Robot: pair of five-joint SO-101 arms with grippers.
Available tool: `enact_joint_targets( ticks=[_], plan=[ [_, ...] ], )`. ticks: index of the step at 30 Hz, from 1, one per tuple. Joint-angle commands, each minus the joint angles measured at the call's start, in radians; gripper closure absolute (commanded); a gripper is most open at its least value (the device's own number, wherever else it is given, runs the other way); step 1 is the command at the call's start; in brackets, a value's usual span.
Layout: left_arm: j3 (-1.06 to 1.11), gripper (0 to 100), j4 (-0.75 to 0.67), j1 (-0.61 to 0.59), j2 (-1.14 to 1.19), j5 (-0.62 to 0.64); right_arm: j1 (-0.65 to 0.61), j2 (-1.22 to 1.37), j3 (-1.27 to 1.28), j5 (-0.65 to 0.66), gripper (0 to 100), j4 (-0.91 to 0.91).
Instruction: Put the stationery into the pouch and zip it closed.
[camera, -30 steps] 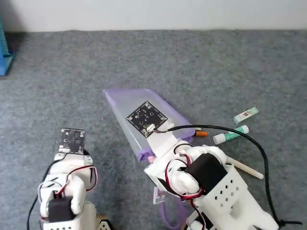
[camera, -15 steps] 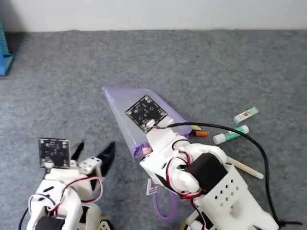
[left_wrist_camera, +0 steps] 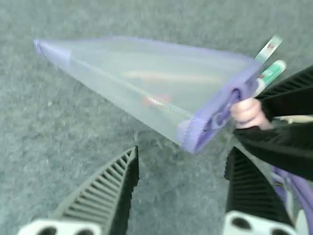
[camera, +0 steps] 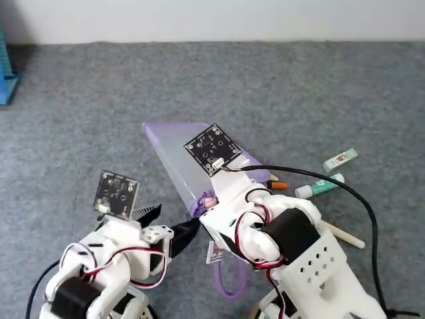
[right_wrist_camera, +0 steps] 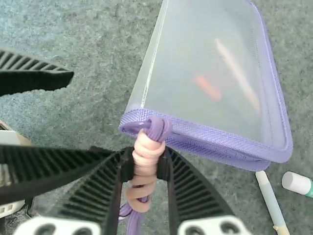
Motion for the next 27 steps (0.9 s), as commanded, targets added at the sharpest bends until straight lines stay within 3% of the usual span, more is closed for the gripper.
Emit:
enact_joint_targets(
  ticks=[1,6,14,20,27],
  plan=[
    [0.004,73,-0.064,-0.043,0.075,0.014,0.01,-0.025,-0.009,0.011,99.1,-0.013],
    [0.041,73,-0.147,-0.083,0.14,0.012,0.01,-0.024,-0.009,0.011,99.1,-0.013],
    [0.041,73,-0.157,-0.072,0.215,0.012,0.01,-0.019,-0.009,0.011,99.1,-0.016],
    [0.036,80,-0.187,0.008,0.215,0.012,0.01,-0.019,-0.009,0.011,99.1,-0.016],
    [0.051,83,-0.276,-0.068,0.222,0.012,0.01,-0.025,-0.009,0.011,99.1,-0.008]
  ],
)
